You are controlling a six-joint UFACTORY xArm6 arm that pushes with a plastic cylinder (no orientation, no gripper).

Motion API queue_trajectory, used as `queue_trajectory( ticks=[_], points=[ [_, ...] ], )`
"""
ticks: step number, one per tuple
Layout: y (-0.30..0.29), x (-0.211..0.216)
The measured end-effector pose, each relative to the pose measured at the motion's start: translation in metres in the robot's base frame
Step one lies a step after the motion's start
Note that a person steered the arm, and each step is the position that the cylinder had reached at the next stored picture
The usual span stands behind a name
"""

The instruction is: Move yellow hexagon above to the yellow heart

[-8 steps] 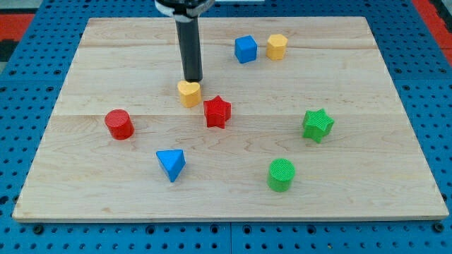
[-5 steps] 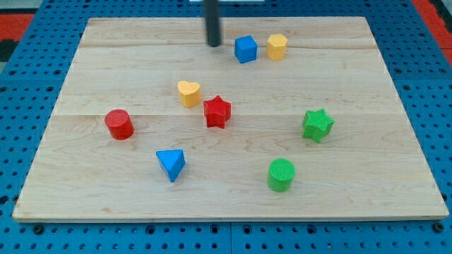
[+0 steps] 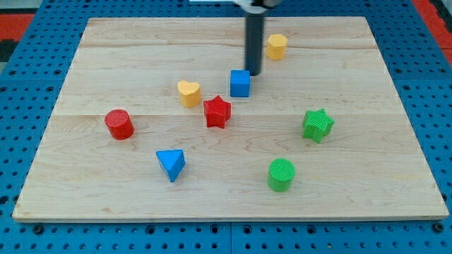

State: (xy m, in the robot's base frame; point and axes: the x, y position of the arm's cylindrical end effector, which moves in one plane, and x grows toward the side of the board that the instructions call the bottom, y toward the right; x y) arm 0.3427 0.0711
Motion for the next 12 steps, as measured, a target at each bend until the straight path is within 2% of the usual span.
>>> queue_trajectory(
  ticks=[1,2,3,4,5,6,8,10,11,12],
  points=[
    [-0.005,0.023],
    [-0.056,0.019],
    [-0.039,0.014],
    [0.067,0.003],
    [0.118,-0.025],
    [0.115,-0.075],
    [0.048,-0.076],
    [0.037,-0.076],
    [-0.027,-0.076],
    [-0.061,-0.068]
  ],
)
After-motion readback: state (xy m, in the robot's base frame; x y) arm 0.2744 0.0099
